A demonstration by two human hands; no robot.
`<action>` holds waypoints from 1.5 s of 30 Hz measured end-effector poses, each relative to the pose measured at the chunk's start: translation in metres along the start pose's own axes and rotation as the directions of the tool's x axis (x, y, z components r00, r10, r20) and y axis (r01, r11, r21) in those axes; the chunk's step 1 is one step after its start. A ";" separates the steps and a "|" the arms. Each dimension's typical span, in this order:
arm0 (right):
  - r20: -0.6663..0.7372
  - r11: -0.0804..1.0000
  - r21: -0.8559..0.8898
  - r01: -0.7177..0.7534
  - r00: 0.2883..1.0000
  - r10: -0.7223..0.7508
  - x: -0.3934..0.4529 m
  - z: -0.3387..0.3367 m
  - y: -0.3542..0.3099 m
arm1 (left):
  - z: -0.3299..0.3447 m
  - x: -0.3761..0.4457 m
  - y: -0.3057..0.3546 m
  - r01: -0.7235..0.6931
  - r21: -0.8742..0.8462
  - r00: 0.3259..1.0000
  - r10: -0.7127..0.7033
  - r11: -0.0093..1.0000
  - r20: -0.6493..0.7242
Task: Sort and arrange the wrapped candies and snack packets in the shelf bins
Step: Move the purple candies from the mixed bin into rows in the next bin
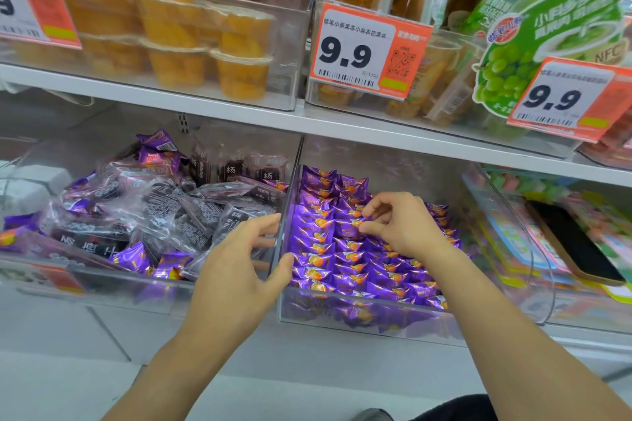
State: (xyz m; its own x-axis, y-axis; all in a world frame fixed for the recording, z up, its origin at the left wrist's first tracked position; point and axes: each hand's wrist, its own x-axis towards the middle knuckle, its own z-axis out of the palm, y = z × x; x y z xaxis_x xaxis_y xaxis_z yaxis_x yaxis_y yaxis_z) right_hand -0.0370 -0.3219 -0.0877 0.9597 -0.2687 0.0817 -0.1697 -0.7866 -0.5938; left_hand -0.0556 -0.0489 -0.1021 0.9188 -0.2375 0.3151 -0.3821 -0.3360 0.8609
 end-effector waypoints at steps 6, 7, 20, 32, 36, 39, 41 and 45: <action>-0.053 0.998 0.054 -0.016 0.998 0.019 0.000 0.002 0.000 | 0.000 -0.001 0.001 0.001 0.012 1.000 -0.001 1.000 -0.004; -0.051 0.998 0.051 -0.024 0.998 0.026 0.001 0.003 0.000 | 0.000 -0.001 0.001 0.000 0.013 1.000 0.000 1.000 -0.002; 0.003 0.999 0.017 -0.030 1.000 0.030 -0.002 -0.004 0.006 | 0.001 0.000 -0.003 0.001 0.017 1.000 -0.001 1.000 -0.007; -0.164 0.920 0.177 0.350 0.932 -0.323 -0.039 0.007 -0.085 | -0.093 0.024 -0.002 -0.043 0.190 0.997 0.054 0.981 -0.054; -0.093 0.817 0.226 0.531 0.846 -0.525 -0.057 0.030 -0.134 | -0.174 0.042 -0.019 0.001 0.466 1.000 0.000 0.885 -0.002; 0.020 0.755 0.258 0.602 0.778 -0.627 -0.055 0.053 -0.162 | -0.215 0.059 -0.036 0.038 0.682 0.985 -0.142 0.730 0.098; 0.123 0.747 0.274 0.606 0.748 -0.652 -0.046 0.070 -0.177 | -0.231 0.071 -0.046 0.044 0.780 0.956 -0.252 0.625 0.147; 0.236 0.792 0.219 0.570 0.757 -0.609 -0.021 0.102 -0.200 | -0.236 0.092 -0.059 0.100 0.752 0.903 -0.377 0.652 0.207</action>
State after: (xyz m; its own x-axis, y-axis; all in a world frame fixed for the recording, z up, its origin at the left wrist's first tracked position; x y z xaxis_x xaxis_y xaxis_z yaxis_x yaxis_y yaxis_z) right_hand -0.0004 -0.1016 -0.0525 0.8827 0.4069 0.2351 0.4612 -0.6544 -0.5992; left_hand 0.0747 0.1640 -0.0302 0.9531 -0.2765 -0.1234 -0.2313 -0.9278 0.2926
